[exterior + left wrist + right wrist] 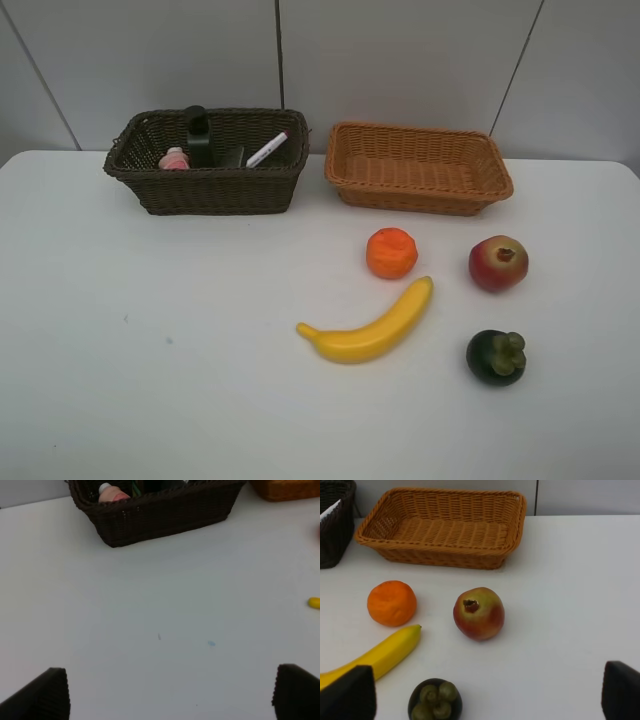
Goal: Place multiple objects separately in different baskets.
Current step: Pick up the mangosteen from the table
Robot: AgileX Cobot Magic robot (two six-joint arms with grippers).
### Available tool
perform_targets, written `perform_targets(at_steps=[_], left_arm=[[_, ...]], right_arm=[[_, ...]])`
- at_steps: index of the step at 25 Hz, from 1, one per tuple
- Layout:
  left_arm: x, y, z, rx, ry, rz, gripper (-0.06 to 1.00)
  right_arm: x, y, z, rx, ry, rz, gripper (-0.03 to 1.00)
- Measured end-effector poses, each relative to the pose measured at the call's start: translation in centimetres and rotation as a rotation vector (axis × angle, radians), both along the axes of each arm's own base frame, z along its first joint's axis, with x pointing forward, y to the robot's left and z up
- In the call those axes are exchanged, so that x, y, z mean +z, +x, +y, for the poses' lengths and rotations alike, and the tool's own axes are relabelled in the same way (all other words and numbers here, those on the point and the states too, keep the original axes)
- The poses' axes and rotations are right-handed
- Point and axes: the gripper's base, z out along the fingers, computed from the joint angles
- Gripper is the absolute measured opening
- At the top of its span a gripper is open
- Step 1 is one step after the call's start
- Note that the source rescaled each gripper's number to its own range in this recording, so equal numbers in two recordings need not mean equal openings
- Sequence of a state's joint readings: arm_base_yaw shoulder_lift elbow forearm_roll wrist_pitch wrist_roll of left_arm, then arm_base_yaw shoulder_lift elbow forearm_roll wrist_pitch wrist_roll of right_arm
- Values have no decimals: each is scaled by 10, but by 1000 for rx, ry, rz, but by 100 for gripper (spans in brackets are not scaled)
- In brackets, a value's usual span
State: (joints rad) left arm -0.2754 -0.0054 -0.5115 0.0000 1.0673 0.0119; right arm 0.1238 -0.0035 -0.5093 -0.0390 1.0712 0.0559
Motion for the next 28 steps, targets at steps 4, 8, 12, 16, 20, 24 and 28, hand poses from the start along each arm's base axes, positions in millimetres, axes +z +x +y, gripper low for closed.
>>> perform_targets(at_steps=[4,8,12,16,20,24,28], left_arm=[[0,0,0,2,0,0,100],[0,0,0,42,0,0,100],[0,0,0,68,0,0,100],[0,0,-1,113,0,0,100],[0,0,-1,191,0,0,100],[0,0,-2,218,0,0,100],[0,0,-2,219,0,0,100]], right_arm=[[0,0,0,0,0,0,100],[0,0,0,0,0,0,100],[0,0,0,0,0,0,100],[0,0,0,0,0,0,100],[0,0,0,0,0,0,100],[0,4,0,-14,3,22,100],[0,30,-3,-98,-2,184,100]])
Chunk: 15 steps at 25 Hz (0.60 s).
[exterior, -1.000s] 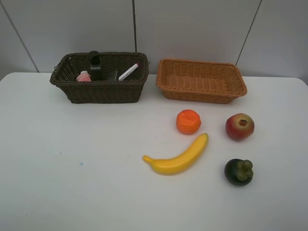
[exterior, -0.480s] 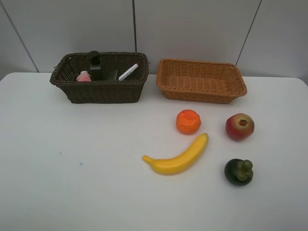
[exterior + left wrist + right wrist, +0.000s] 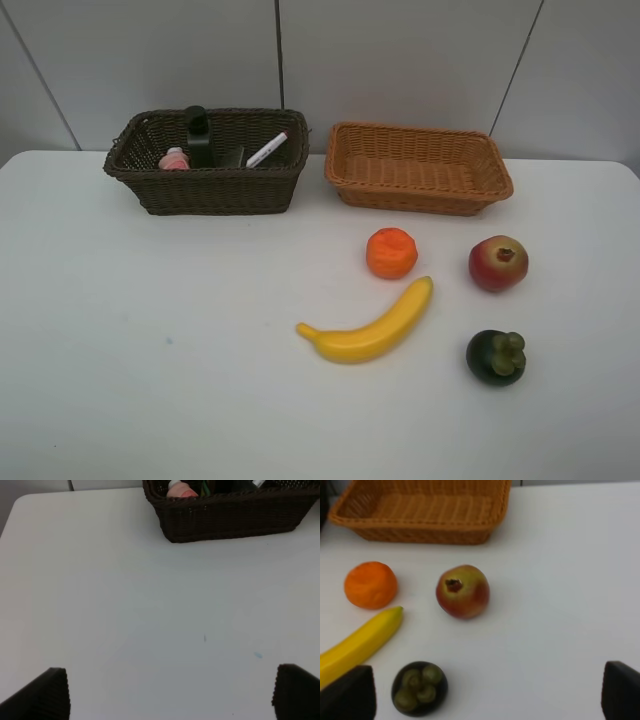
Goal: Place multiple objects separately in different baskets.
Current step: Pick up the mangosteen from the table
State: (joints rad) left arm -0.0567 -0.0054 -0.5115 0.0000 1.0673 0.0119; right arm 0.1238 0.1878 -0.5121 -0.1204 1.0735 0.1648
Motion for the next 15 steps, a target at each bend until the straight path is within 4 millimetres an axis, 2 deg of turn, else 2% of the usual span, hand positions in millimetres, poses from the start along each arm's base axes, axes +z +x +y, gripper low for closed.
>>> perform_targets(at_steps=[3,9,13,15], left_arm=[[0,0,0,0,0,0,100],[0,0,0,0,0,0,100],[0,0,0,0,0,0,100],[0,0,0,0,0,0,100]], right_arm=[[0,31,1,-37,-24,180,100],[-5,111,14,-34,-44,528,100],[-14,156,26,-30,18,674,100],[-18,169,33,-26,82,721,100]])
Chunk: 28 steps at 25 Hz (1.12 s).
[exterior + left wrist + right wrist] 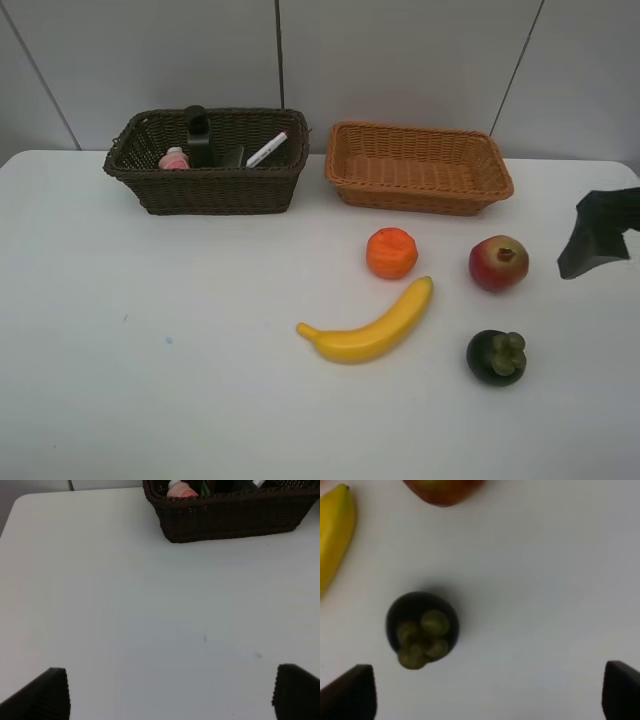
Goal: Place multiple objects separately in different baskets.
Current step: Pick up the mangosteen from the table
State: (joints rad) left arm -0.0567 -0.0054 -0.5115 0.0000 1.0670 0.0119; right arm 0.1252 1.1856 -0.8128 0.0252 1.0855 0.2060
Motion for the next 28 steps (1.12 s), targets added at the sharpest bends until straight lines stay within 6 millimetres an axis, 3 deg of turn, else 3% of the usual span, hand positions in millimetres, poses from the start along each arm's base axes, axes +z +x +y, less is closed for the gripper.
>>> perform_targets(at_steps=[5,13,19,28], left_arm=[[0,0,0,0,0,0,100],[0,0,0,0,0,0,100],[0,0,0,0,0,0,100],[0,0,0,0,0,0,100]], right_arm=[[-24,14,21,64,15,114,100],[-49,24,53,184,-34,148,100],[-71,32,56,195,-63,136,100],[-104,15,51,181,-34,91,100]])
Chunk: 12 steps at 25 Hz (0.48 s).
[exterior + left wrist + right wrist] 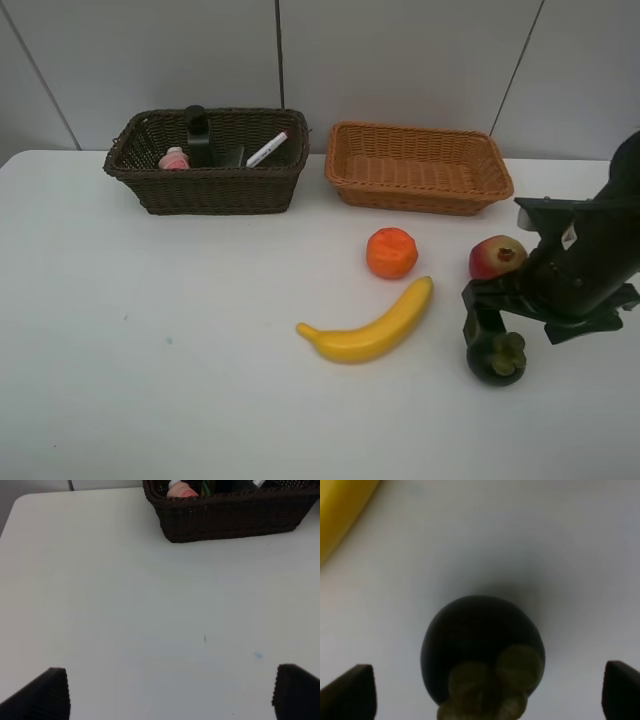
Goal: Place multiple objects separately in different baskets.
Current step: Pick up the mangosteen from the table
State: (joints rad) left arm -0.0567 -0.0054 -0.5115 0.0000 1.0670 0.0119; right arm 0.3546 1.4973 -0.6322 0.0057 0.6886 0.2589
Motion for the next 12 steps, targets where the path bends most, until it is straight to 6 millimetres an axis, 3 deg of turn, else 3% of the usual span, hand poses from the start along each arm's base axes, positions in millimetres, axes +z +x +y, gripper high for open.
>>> perform_targets(at_steps=[12], left_arm=[[0,0,0,0,0,0,100]], right_arm=[[-31,3,1,-1,-4,9,100]])
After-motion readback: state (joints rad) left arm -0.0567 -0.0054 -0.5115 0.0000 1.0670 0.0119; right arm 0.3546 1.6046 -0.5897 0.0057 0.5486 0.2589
